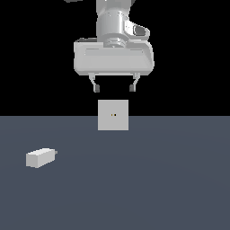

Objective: Plug the charger into the wall socket.

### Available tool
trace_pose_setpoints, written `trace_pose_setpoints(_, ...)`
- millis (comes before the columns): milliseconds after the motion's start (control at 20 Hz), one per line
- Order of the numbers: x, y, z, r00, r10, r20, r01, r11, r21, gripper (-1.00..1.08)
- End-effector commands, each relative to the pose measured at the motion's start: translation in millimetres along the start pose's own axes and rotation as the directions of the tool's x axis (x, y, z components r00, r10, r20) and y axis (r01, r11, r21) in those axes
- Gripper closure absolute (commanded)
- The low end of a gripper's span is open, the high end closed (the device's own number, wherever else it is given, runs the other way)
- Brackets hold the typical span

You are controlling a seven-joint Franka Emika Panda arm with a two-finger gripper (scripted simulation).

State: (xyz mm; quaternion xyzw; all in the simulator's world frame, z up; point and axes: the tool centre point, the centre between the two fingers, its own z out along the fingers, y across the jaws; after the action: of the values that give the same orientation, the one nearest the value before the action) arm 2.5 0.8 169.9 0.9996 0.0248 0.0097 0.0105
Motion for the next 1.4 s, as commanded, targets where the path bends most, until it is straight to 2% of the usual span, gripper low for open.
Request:
trace_pose_setpoints(0, 0.0, 0.0, 0.0, 1.000, 0.000, 0.000, 0.000, 1.000, 0.000, -0.92)
trace_pose_setpoints(600, -10.7, -15.1, 8.4, 0.999, 0.034, -0.040, -0.034, 0.999, -0.003, -0.92)
trace_pose_setpoints(1350, -40.5, -71.6, 42.0, 0.972, 0.151, -0.182, -0.154, 0.988, -0.002, -0.92)
